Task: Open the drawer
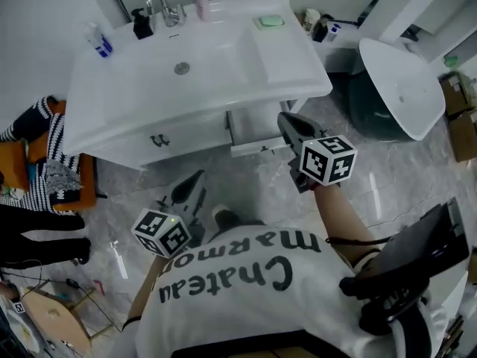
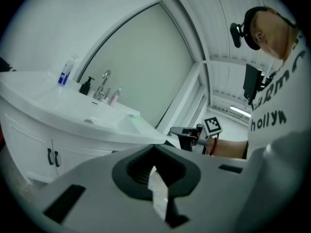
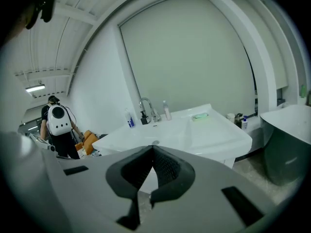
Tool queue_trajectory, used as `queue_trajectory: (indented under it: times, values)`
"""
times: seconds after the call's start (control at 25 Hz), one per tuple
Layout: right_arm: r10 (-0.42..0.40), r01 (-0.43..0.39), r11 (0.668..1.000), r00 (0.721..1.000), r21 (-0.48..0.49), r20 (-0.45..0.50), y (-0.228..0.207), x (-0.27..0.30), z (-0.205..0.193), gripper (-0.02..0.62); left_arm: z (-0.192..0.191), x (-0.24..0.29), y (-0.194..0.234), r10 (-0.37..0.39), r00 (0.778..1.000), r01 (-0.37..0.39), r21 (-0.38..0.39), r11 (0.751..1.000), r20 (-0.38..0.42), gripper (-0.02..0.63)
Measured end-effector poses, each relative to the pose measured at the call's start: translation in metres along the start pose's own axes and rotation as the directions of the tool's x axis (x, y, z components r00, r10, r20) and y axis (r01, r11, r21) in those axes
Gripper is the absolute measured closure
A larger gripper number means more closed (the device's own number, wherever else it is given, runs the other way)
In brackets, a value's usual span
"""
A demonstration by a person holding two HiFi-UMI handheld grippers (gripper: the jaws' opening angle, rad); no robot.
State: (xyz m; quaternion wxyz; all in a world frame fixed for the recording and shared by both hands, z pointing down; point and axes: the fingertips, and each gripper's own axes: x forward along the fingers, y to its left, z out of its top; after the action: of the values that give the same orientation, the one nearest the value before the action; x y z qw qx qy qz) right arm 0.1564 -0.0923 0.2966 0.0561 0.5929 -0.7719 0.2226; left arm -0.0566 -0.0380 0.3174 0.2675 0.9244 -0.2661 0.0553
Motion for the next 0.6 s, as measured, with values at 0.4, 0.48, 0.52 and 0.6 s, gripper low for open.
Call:
queue_trajectory:
  times: [0.4, 0.48, 0.52, 0.6]
  values:
    - [0.010, -0.010, 1.000, 1.000, -0.017, -0.006, -0.014, -0.064, -0.034, 0.584, -0.018, 0.007, -0.044, 0.055, 0.996, -0.053, -0.027, 0.998, 0.067, 0.607]
    - [0.004, -0.004, 1.000, 1.000, -0.017, -0.005, -0.020, -0.074, -0.040, 0.584, -0.022, 0.008, -0.052, 0.054, 0.996, -0.053, -0.013, 0.999, 0.072, 0.607]
    - [0.003, -0.003, 1.000, 1.000, -0.017, -0.004, -0.022, -0.078, -0.042, 0.584, -0.023, 0.008, -0.056, 0.054, 0.996, -0.053, -0.009, 0.999, 0.075, 0.607]
    - [0.002, -0.002, 1.000, 1.000, -0.023, 0.000, -0.024, -0.087, -0.041, 0.584, -0.024, 0.008, -0.062, 0.054, 0.996, -0.053, -0.006, 0.999, 0.074, 0.607]
